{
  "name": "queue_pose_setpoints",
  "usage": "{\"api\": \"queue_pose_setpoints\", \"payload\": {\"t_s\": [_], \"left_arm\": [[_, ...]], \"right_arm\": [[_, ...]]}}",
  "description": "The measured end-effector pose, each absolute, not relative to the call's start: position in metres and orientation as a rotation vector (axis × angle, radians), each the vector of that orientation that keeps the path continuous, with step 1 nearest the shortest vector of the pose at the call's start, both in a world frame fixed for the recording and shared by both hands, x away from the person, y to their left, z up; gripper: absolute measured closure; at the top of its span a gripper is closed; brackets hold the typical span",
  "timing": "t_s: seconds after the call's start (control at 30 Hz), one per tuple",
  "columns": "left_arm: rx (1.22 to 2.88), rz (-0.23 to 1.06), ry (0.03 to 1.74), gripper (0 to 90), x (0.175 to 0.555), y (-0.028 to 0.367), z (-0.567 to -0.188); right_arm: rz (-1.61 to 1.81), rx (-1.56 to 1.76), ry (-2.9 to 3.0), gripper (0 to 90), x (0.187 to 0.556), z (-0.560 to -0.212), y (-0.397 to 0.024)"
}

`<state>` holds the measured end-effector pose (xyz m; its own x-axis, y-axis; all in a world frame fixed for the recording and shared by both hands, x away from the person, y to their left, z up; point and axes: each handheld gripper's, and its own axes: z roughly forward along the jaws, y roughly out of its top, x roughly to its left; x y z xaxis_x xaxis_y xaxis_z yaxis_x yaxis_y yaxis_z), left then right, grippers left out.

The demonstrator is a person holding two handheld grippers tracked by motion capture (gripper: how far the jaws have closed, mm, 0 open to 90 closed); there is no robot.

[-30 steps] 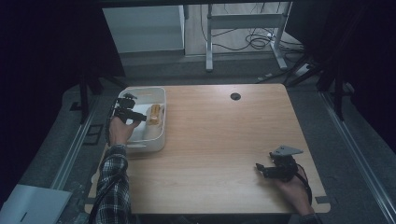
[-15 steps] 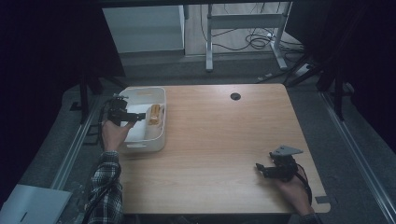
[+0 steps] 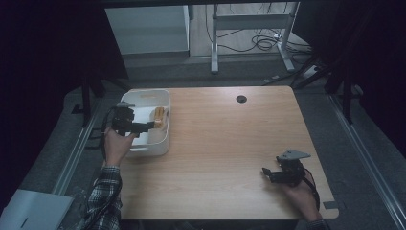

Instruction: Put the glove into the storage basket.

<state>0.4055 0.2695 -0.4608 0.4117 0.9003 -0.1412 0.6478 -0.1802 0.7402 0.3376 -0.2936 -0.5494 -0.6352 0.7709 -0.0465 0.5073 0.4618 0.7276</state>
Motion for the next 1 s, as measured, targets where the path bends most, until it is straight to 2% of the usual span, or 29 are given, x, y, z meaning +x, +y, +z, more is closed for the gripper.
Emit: {"api": "queue_pose_setpoints", "payload": {"t_s": [0.17, 0.5, 1.0], "left_arm": [[1.914, 0.411, 1.269, 2.2, 0.398, 0.260, -0.458], [1.985, 0.399, 1.068, 2.1, 0.373, 0.211, -0.449], [2.008, 0.356, 0.869, 2.2, 0.341, 0.164, -0.460]], "right_arm": [[0.984, 1.078, 2.346, 22.2, 0.338, -0.549, -0.294], [0.983, 1.078, 2.347, 21.9, 0.337, -0.549, -0.294], [0.984, 1.076, 2.350, 21.0, 0.338, -0.549, -0.293]]}}
